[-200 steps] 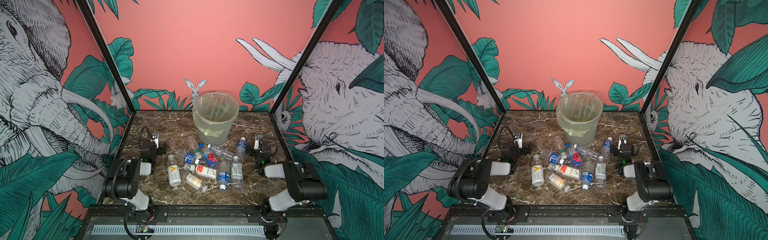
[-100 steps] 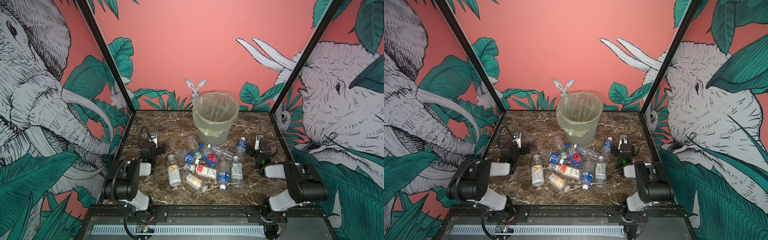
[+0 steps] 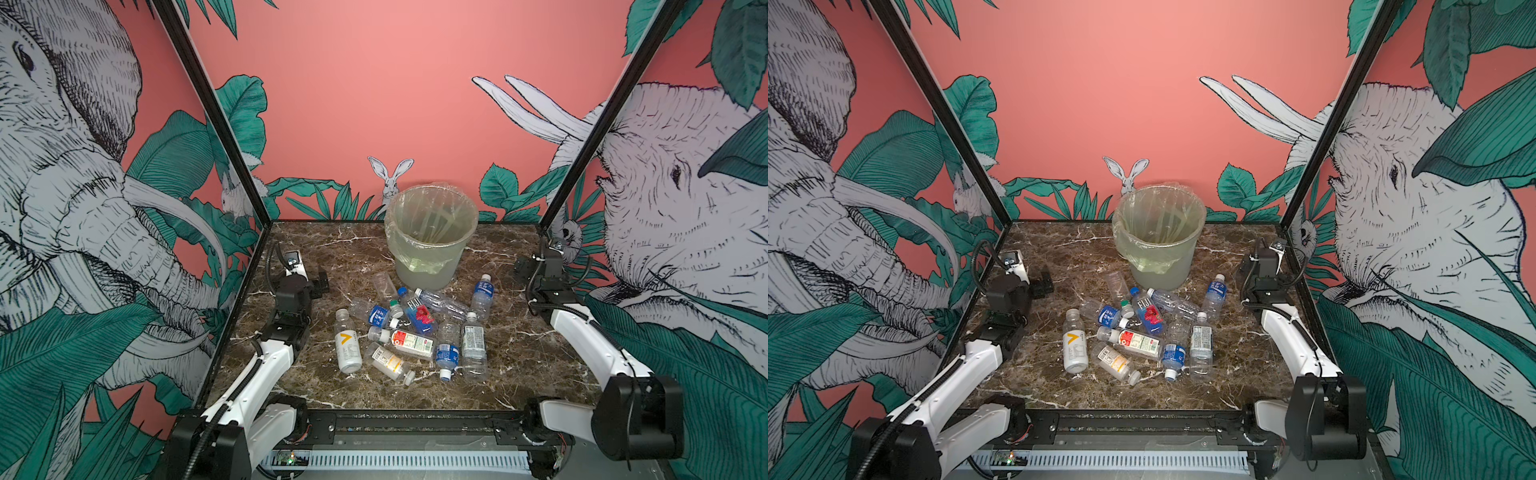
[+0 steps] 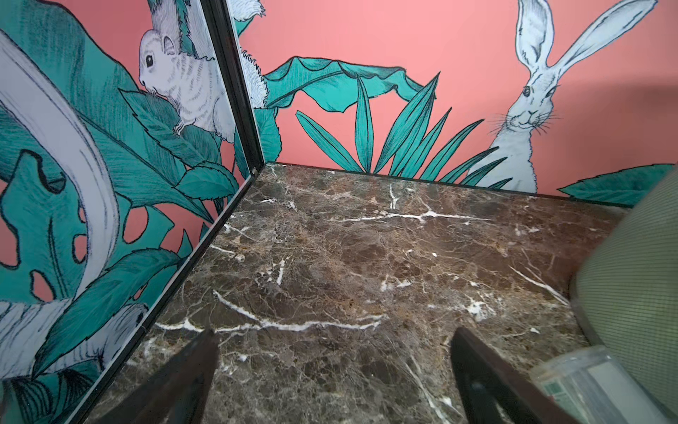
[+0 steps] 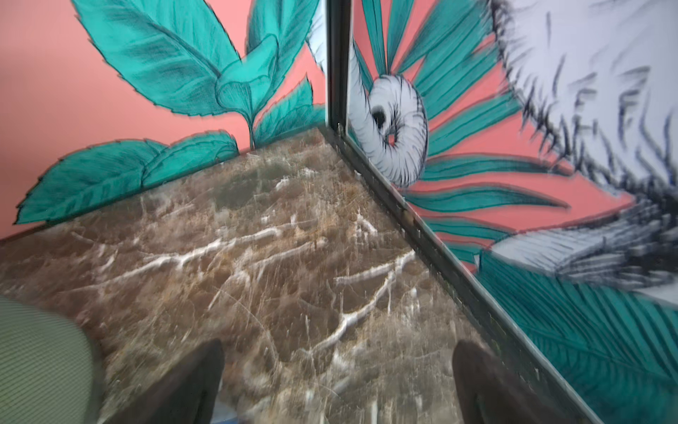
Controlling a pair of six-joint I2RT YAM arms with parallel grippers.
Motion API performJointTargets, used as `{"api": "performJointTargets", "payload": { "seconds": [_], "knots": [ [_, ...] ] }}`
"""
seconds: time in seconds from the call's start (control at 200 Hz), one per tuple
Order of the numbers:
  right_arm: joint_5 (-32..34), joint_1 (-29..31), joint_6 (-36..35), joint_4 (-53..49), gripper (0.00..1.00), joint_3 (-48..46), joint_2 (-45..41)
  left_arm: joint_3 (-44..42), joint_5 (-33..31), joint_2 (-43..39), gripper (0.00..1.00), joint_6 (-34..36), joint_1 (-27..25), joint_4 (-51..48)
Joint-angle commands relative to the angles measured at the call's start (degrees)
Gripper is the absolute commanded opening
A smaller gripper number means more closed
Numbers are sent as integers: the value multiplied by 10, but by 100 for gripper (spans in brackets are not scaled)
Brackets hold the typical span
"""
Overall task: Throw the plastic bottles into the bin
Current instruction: 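Grasp the yellow-chevron bottle with the left gripper while the right arm approaches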
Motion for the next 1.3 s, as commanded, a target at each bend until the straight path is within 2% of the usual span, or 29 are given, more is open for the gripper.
{"api": "performJointTargets", "payload": {
  "seconds": [0.0,0.055,0.17,0.37,0.48,0.725,0.935,1.295],
  "knots": [
    [-33,14,62,-155,99,-4,-13,28,26,-17,100,-66,-11,-152],
    [-40,30,53,-169,99,-6,-22,32,51,-24,98,-76,-19,-181],
    [-56,56,38,-203,99,-2,-25,53,62,-34,92,-104,-48,-272],
    [-125,80,15,-215,99,-22,-39,83,14,-38,90,-150,-143,-442],
    [-135,98,11,-223,99,-30,-44,63,39,-52,90,-196,-168,-490],
    [-144,105,10,-234,99,-42,-45,10,117,-87,92,-271,-183,-504],
    [-154,106,13,-226,99,-54,-42,-26,164,-80,94,-291,-193,-460],
    [-168,106,20,-211,99,-68,-34,-49,194,0,95,-294,-195,-392]
  ]
}}
